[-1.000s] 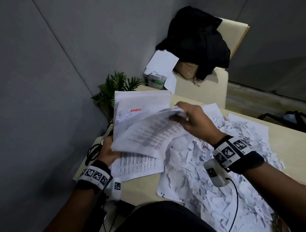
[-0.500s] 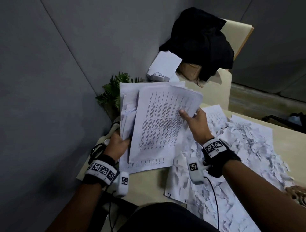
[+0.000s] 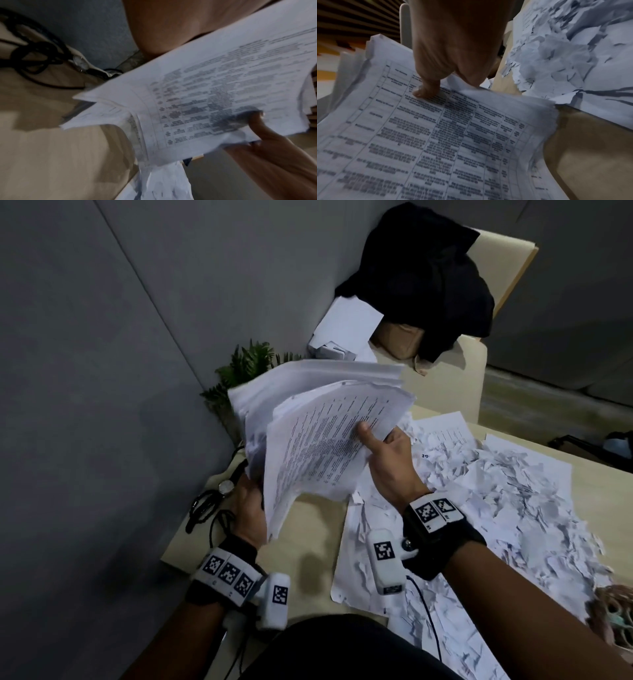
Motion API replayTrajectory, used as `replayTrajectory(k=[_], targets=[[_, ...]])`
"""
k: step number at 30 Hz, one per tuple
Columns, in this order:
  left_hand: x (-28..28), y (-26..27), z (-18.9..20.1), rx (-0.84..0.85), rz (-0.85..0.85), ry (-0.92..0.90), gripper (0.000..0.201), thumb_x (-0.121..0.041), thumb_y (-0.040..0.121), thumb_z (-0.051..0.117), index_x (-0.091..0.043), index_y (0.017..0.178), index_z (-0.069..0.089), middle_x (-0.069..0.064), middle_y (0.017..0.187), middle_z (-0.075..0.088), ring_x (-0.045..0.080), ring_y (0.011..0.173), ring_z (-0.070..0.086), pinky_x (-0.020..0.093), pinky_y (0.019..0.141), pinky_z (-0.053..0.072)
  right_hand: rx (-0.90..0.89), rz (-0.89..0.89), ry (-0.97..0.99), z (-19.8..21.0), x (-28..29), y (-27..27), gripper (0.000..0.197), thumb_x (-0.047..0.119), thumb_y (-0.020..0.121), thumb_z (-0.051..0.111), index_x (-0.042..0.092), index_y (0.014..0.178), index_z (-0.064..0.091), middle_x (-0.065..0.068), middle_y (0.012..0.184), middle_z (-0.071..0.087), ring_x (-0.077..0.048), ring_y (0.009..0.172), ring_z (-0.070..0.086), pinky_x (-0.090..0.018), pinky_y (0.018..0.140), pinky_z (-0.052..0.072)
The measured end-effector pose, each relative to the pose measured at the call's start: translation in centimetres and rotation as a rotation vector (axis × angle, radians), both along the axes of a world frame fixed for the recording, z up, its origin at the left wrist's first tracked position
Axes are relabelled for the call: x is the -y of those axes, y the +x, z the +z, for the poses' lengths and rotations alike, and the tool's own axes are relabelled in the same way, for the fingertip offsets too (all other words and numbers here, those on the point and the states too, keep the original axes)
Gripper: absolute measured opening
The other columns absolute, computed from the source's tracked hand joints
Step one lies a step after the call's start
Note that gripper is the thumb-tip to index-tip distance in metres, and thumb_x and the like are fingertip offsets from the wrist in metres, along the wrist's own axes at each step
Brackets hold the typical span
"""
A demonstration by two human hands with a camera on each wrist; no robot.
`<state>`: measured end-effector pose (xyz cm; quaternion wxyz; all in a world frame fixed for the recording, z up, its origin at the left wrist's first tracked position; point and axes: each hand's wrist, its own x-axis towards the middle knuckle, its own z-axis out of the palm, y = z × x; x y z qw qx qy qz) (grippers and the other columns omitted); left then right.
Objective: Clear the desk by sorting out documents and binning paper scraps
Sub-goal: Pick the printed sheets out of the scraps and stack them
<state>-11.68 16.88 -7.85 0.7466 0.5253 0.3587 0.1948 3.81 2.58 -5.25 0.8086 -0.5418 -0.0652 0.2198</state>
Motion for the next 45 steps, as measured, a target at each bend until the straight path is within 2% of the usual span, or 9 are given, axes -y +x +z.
replayTrajectory(k=[3,6,8,12,15,19,32,38,45], targets=[[0.3,-1.4,-2.5,0.041,0.017,-0.031,0.106,-0.092,0.041,0.062,-0.021,0.12,0.053,0.004,0.121,0.058,0.02,0.113,0.054,0.044,0.097,0.046,0.055,-0.003,-0.078,-0.7,-0.2,-1.0,0.011,0.008,0.09,0.064,0.007,0.099,0.07,-0.009,0.096,0.075,-0.026,0.092,0.071,-0.037,0.076,0.057],[0.0,-3.0,-2.9,0.079,-0.012,0.032,0.096,-0.06,0.052,0.084,-0.006,0.126,0.057,0.003,0.11,0.063,0.011,0.093,0.06,0.025,0.073,0.054,0.09,0.016,-0.154,-2.1,0.6,-1.6,0.014,0.006,0.091,0.064,0.002,0.103,0.069,-0.01,0.098,0.074,-0.027,0.094,0.071,-0.037,0.079,0.057],[0.0,-3.9,-2.7,0.101,-0.068,0.073,0.071,-0.066,0.05,0.082,-0.027,0.109,0.071,-0.008,0.091,0.067,0.0,0.079,0.061,0.016,0.062,0.053,0.099,0.083,-0.197,-2.4,1.5,-1.2,0.021,0.003,0.088,0.066,0.0,0.109,0.066,-0.007,0.1,0.074,-0.023,0.096,0.071,-0.032,0.08,0.056],[0.3,-4.4,-3.0,0.035,-0.163,0.223,0.064,-0.008,0.055,0.088,-0.04,0.107,0.07,-0.018,0.105,0.071,0.01,0.103,0.064,0.025,0.079,0.057,0.165,0.303,-0.317,-1.6,3.0,0.1,0.021,0.001,0.079,0.075,0.004,0.099,0.071,0.0,0.089,0.076,-0.013,0.085,0.072,-0.022,0.072,0.054],[0.9,-3.1,-2.3,-0.039,-0.151,0.397,0.05,-0.026,0.057,0.092,-0.033,0.1,0.068,-0.025,0.103,0.07,-0.001,0.103,0.064,0.021,0.093,0.048,0.139,0.413,-0.342,-1.4,3.1,0.0,0.033,-0.004,0.072,0.081,-0.002,0.103,0.071,-0.01,0.097,0.075,-0.021,0.094,0.072,-0.026,0.078,0.056],[0.4,-1.4,-1.6,-0.071,0.006,0.093,0.051,-0.007,0.064,0.088,-0.02,0.109,0.069,0.004,0.11,0.072,0.021,0.103,0.068,0.056,0.089,0.053,0.112,0.386,-0.338,-2.4,2.5,-0.1,0.049,-0.009,0.067,0.082,-0.003,0.112,0.067,-0.013,0.105,0.073,-0.026,0.1,0.07,-0.03,0.082,0.057],[0.1,-1.8,-3.8,-0.234,-0.116,0.135,0.04,-0.003,0.075,0.079,-0.03,0.101,0.064,-0.007,0.105,0.069,-0.003,0.094,0.066,0.042,0.097,0.051,0.032,0.309,-0.498,-7.1,3.4,-1.7,0.043,0.0,0.069,0.084,0.007,0.109,0.066,-0.012,0.108,0.072,-0.017,0.096,0.07,-0.034,0.085,0.058],[-1.6,-1.7,-3.8,-0.304,-0.094,0.325,0.029,-0.025,0.077,0.081,-0.029,0.1,0.063,-0.001,0.103,0.068,0.021,0.102,0.065,0.036,0.092,0.051,0.553,0.459,-1.338,-10.3,4.9,-1.0,0.02,0.009,0.077,0.072,0.003,0.092,0.06,-0.013,0.093,0.061,-0.029,0.093,0.06,-0.026,0.067,0.036],[-3.6,-0.7,-2.6,-0.352,0.01,0.334,0.01,-0.017,0.084,0.074,-0.013,0.085,0.065,0.006,0.09,0.065,0.024,0.088,0.064,0.033,0.078,0.05,1.057,1.252,-1.148,-13.1,5.5,-5.7,0.036,0.011,0.079,0.07,0.018,0.113,0.063,-0.002,0.128,0.056,-0.023,0.114,0.052,-0.036,0.093,0.047]])
